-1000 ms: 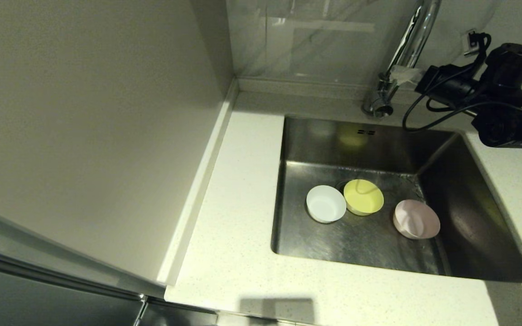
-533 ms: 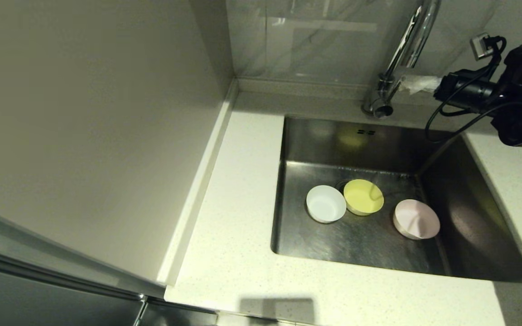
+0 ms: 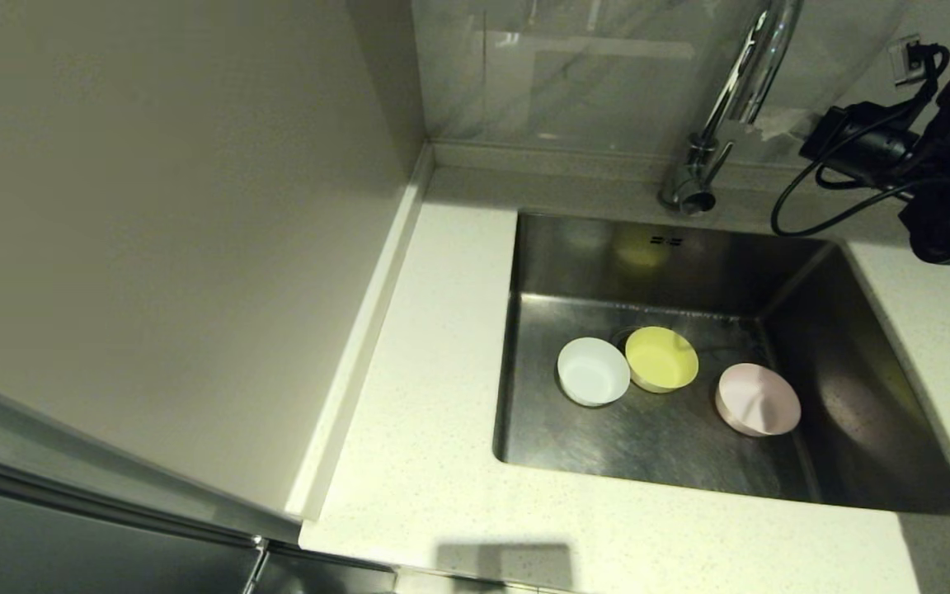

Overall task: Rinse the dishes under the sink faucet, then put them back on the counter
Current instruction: Turn on the faucet

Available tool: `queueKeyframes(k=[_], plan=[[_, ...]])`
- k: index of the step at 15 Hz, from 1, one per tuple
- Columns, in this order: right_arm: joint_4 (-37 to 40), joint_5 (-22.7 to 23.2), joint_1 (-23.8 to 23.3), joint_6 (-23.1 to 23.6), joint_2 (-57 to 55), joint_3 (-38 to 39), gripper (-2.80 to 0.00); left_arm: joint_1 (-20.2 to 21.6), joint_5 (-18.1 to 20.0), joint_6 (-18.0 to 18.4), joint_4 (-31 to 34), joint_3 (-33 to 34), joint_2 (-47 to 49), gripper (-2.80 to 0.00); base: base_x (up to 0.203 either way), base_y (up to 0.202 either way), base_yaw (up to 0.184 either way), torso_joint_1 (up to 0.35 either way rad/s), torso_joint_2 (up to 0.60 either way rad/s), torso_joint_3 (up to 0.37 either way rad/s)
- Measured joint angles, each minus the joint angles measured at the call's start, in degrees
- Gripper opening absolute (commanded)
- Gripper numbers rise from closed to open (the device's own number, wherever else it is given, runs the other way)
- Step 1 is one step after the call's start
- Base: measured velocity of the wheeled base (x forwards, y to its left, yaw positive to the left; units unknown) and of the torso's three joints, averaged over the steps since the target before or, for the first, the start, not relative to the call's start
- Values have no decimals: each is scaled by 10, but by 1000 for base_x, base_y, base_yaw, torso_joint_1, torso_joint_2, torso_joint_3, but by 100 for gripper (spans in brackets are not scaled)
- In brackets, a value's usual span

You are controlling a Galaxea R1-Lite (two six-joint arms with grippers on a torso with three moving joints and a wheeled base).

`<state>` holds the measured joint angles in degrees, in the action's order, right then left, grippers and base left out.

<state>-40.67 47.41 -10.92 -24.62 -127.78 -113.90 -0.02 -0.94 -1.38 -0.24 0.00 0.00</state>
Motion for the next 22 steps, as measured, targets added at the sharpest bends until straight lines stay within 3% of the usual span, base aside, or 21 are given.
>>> queueKeyframes(k=[4,10,12,16,22], plan=[[-11,-74,27,80,-17,0,-280,0,0,0,0,0,0,-280,0,0,0,0,0,0],[-13,-77,48,99,-34,0,-280,0,0,0,0,0,0,-280,0,0,0,0,0,0],[-13,-65,47,103,-35,0,-280,0,0,0,0,0,0,-280,0,0,0,0,0,0],[-2,33,13,101,-27,2,-280,0,0,0,0,0,0,-280,0,0,0,0,0,0],[5,55,-3,100,-18,5,-280,0,0,0,0,0,0,-280,0,0,0,0,0,0]])
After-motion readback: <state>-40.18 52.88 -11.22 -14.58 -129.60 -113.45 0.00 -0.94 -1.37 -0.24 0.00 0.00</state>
